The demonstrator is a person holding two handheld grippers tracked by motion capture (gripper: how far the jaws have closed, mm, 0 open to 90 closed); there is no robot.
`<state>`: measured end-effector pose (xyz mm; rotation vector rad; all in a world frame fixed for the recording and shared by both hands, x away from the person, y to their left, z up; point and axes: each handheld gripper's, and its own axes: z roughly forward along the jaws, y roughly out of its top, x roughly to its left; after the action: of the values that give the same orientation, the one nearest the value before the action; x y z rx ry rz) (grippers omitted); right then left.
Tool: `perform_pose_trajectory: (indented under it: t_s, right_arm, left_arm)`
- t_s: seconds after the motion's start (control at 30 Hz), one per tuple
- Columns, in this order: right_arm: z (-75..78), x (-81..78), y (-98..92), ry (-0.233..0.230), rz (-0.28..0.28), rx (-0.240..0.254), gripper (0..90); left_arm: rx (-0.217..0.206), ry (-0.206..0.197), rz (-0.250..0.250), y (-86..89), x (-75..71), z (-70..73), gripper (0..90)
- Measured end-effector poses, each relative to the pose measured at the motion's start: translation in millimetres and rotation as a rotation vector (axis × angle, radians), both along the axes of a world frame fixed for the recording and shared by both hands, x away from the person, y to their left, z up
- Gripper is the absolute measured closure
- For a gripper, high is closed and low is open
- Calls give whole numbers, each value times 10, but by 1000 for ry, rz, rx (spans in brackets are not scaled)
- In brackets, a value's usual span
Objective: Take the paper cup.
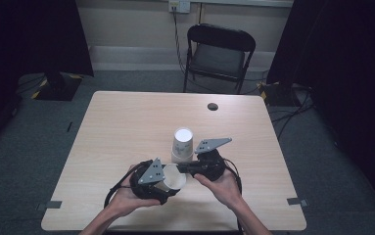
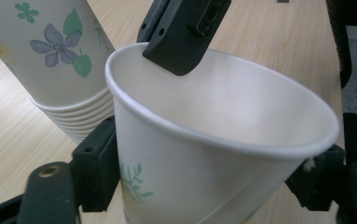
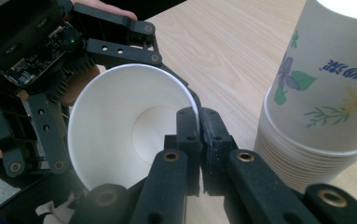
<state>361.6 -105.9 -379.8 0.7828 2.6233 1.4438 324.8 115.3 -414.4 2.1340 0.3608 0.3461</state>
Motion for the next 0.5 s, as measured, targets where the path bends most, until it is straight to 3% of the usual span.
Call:
perform_pose_trajectory:
  t_s: [0.03,0.07,0.13,0.5]
  right_arm:
    - [9,-4,-15,-9,-4,25,827]
    - [9,-4,-15,-9,-4,25,827]
    - [27,-21,-20,-40,0,35,775]
    - [113,-49,-135,-96,-28,112,693]
  left_arm:
    - [-37,15,-1,27,17,25,274]
    - [-37,15,-1,27,17,25,276]
    - [-86,44,4,70,34,55,282]
    - [-151,93,47,197,72,93,278]
